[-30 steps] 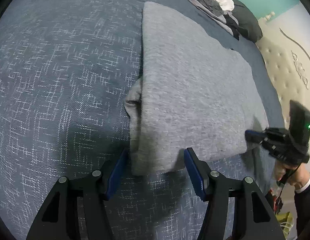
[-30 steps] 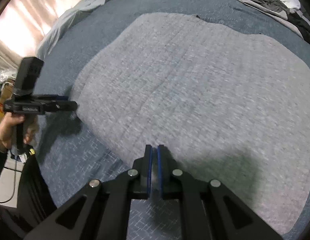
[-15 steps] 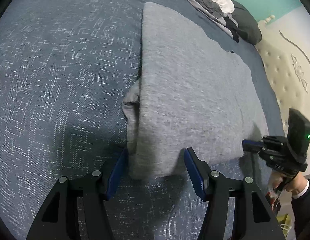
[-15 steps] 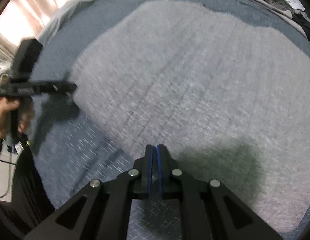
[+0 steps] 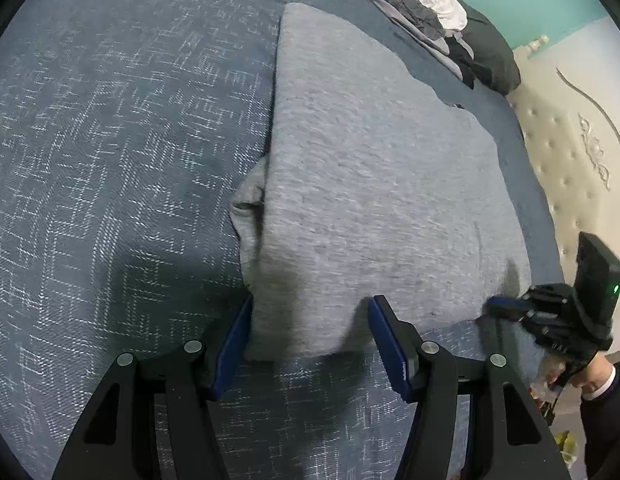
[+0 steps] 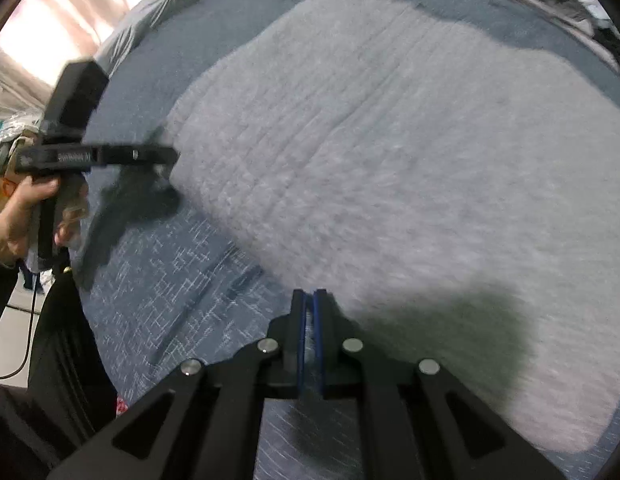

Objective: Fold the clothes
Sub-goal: 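Close the left tool on the sweatshirt edge and fold it over lengthwise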

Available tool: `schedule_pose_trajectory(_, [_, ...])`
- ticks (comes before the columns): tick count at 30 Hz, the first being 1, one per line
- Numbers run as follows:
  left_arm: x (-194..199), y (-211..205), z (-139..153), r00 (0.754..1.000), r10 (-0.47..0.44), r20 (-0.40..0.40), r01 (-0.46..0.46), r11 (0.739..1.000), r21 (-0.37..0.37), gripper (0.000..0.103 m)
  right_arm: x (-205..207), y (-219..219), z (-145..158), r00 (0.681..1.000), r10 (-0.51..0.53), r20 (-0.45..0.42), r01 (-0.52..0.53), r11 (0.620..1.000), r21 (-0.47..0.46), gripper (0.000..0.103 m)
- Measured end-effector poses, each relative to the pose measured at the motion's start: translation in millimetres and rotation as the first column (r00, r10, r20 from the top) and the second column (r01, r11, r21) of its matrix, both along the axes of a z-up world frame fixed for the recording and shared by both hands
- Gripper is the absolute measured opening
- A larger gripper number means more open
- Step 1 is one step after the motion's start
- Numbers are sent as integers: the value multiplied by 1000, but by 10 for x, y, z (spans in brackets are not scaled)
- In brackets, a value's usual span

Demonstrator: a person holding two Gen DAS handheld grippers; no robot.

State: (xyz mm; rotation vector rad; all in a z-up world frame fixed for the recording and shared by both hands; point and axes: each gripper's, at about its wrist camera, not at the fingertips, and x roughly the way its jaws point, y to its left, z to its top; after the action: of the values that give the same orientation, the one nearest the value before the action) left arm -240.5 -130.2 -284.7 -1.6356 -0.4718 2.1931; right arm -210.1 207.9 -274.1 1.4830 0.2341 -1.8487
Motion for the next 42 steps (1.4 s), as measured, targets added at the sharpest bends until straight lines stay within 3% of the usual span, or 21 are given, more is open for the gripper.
schedule_pose_trajectory(4, [21, -23, -17, 1000, 4, -3, -4, 1000, 3, 62, -28, 285, 120, 999, -45, -25, 45, 999, 20, 3])
schedule_pose_trajectory(6, [20, -41, -29, 1000, 14, -1, -14, 1000, 5, 54, -57, 476, 121, 997, -75, -28, 76, 997, 28, 3])
schedule_pose_trajectory(8, [24, -49, -29, 1000, 16, 1, -16, 1000, 3, 40, -79, 676, 128, 994, -109, -31, 110, 994, 23, 3])
schedule_pose_trajectory(13, [30, -18, -3, 1000, 13, -1, -13, 1000, 3, 22, -119, 939, 101, 983, -181, -42, 182, 983, 21, 3])
schedule_pose_trajectory(17, [58, 17, 75, 1000, 12, -23, -13, 1000, -3, 15, -140, 980, 79, 976, -213, -46, 215, 976, 24, 3])
schedule_pose_trajectory(32, [37, 336, 665, 991, -45, -127, 42, 999, -25, 12, -150, 1243, 187, 963, -261, -61, 259, 965, -43, 3])
schedule_pose_trajectory(42, [-180, 1268, 1315, 953, -188, -238, 177, 982, -68, 12, -145, 1510, 297, 950, -303, -81, 297, 952, -79, 4])
